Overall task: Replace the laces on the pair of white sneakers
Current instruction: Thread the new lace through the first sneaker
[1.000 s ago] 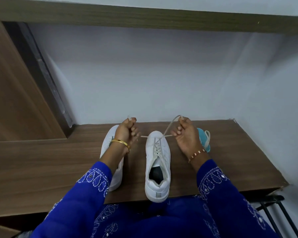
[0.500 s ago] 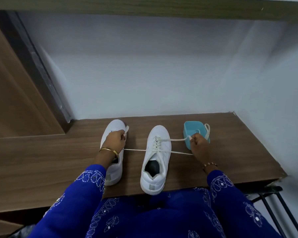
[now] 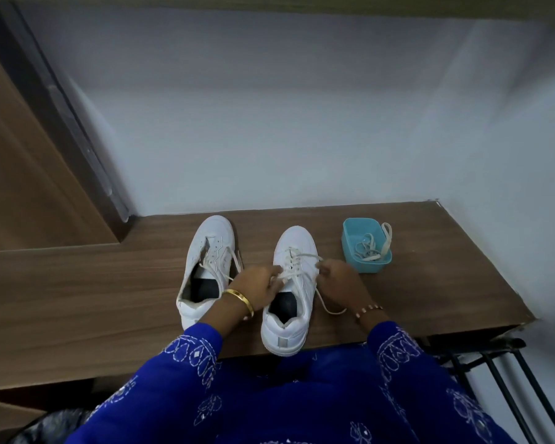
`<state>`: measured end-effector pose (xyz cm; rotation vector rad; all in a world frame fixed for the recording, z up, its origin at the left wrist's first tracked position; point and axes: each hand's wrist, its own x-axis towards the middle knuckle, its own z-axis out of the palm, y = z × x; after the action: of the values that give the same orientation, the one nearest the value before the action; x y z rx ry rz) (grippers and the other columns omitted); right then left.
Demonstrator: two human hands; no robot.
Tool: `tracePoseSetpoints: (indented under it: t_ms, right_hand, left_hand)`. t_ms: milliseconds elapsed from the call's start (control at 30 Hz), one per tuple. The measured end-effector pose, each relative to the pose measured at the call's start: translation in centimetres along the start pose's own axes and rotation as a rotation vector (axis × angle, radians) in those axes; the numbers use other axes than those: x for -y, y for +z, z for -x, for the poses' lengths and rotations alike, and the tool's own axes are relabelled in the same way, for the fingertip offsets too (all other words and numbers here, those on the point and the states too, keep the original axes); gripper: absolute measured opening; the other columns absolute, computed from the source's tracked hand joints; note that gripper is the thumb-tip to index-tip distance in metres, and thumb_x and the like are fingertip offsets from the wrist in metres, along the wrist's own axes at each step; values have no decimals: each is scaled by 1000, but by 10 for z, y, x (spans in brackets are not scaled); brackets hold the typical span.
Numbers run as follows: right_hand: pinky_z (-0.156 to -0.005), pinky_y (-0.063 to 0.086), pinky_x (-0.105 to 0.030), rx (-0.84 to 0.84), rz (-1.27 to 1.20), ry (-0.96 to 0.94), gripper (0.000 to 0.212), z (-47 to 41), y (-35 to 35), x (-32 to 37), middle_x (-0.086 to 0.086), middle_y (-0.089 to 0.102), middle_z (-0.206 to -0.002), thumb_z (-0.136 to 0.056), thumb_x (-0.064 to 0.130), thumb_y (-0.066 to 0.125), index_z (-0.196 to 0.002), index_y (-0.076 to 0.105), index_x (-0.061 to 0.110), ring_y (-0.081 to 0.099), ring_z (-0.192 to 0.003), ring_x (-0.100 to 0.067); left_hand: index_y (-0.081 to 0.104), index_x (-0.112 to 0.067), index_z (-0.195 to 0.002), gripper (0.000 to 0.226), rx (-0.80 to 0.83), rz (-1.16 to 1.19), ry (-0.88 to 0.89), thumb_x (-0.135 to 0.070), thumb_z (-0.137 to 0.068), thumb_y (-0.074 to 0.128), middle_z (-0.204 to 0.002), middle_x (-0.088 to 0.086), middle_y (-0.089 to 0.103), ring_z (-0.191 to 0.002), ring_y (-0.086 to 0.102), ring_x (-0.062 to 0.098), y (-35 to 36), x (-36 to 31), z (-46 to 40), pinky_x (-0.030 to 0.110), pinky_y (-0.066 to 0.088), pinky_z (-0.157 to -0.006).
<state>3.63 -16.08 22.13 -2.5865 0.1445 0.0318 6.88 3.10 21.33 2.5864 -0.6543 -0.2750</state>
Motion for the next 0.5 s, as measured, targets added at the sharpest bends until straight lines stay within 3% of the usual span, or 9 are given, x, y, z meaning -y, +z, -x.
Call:
tracePoseSetpoints:
  t_ms: [100,233,300,367,433,500]
  right_hand:
    - [-77,38,-24,51,-60,-70,23,5,19,4,-17,66,-106,-91,12,52,-106,63,-1,59,-99,-27]
    - [-61,29,-23,-43,-123,-42,15,7,26,2,-20,64,-83,-90,8,52,-82,60,-3,49,-71,-19]
    - [-62,33,-29,-50,-127,-29,16,5,26,-1,-19,62,-80,-90,9,51,-80,57,-1,48,-68,-20]
    - [-64,39,-35,-48,-120,-36,17,5,23,-2,-18,61,-77,-90,11,49,-79,55,0,51,-68,-24]
    - [-62,38,-37,-38,-74,-88,19,6,20,-6,-18,59,-73,-91,10,48,-73,51,4,50,-66,-26]
    - [-59,32,-33,-16,-6,-162,21,10,18,-9,-19,57,-72,-91,8,46,-70,47,8,45,-63,-23]
  left_hand:
    - [59,-8,-115,32,-41,73,-47,-29,-92,54,-103,12,66,-97,60,27,3,-4,2,24,35,-69]
    - [64,-4,-87,22,-123,225,-128,-26,-86,63,-81,10,67,-79,60,24,0,-4,6,22,31,-62]
    - [59,-11,-74,19,-113,238,-147,-24,-87,63,-66,-1,59,-70,55,19,2,-7,7,22,29,-60]
    - [46,-20,-62,30,-93,180,-130,-22,-90,58,-56,-10,45,-67,49,16,3,-9,6,22,25,-56]
    - [44,-20,-64,29,-76,105,-95,-20,-91,54,-56,-8,44,-68,48,18,-1,-11,5,23,22,-56]
    - [50,-15,-73,19,-72,64,-59,-16,-91,53,-69,8,59,-75,55,26,-5,-12,4,23,23,-57]
